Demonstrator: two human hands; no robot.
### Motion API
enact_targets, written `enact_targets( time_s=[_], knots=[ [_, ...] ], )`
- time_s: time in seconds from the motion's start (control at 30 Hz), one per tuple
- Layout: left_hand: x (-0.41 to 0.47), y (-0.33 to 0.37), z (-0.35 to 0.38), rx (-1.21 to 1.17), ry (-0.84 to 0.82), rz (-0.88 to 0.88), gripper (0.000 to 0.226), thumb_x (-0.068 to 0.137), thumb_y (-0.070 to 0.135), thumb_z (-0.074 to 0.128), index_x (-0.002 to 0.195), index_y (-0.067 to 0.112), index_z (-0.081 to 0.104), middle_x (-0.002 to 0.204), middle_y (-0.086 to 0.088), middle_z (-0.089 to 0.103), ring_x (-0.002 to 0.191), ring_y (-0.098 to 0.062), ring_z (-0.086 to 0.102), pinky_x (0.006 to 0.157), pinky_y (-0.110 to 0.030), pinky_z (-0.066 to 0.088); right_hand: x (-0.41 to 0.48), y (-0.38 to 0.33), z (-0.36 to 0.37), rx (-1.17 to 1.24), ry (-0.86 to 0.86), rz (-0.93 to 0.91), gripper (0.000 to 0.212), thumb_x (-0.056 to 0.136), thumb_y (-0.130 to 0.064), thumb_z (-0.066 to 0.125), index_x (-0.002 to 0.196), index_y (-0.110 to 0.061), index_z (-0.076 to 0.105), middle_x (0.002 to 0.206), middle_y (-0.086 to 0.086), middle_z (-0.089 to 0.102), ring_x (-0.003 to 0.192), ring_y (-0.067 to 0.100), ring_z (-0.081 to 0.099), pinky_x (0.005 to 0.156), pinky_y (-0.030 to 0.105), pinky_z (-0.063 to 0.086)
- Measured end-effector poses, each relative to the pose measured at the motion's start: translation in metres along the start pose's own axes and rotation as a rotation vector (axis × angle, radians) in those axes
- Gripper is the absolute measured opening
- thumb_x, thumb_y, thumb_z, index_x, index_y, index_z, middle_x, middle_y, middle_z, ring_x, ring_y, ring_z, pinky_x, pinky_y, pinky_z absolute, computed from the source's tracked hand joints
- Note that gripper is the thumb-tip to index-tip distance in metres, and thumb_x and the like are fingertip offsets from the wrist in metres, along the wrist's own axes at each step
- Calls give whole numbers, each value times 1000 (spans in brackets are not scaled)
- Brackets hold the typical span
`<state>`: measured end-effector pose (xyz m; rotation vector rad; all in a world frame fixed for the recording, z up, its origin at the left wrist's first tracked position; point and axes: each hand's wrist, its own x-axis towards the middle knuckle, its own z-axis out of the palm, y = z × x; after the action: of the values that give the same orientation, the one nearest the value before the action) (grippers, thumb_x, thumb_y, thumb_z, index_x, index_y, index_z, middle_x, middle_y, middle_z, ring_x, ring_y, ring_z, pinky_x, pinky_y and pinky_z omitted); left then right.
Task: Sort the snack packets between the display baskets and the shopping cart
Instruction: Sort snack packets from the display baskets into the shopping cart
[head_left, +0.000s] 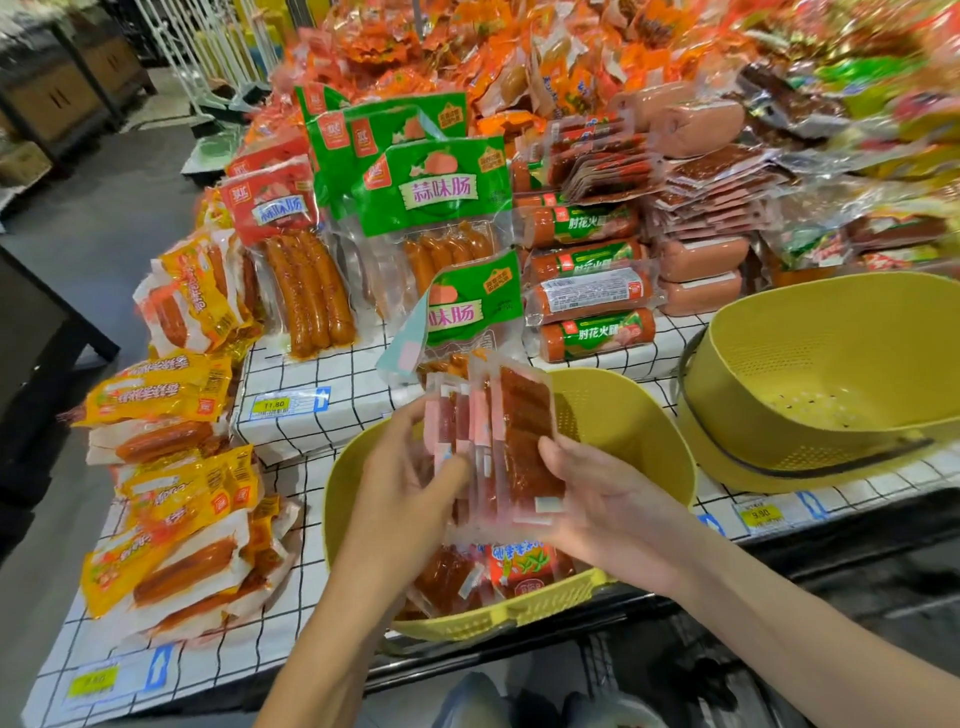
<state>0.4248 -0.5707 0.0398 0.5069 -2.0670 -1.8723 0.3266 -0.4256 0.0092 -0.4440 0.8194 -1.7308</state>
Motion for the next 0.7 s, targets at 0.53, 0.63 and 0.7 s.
enact_targets(
  time_s=[0.53, 0.63, 0.7],
  knots=[
    [-4, -4, 95, -181, -122, -72, 55, 51, 45, 78, 102, 46, 58, 91, 25, 71, 89, 1, 68, 75, -21, 52, -138, -3, -18, 106, 464, -363, 46, 91, -14, 55, 136, -6, 48, 135, 20, 53, 122, 35, 53, 100, 55, 42],
    [-9, -8, 144, -262, -236, -121, 54, 54, 37, 76, 106, 33, 60, 93, 17, 74, 95, -5, 68, 81, -25, 52, -197, 5, -28, 175, 691, -498, 31, 89, -12, 53, 116, -7, 67, 117, 16, 66, 102, 28, 67, 81, 40, 55],
    [-16, -12, 181, -286, -346, -134, 46, 64, 28, 73, 109, 25, 60, 92, 13, 74, 87, 0, 69, 70, -18, 54, -242, 21, -40, 282, 871, -595, 30, 85, -12, 51, 103, -9, 74, 108, 16, 70, 93, 27, 70, 72, 42, 58]
  ],
)
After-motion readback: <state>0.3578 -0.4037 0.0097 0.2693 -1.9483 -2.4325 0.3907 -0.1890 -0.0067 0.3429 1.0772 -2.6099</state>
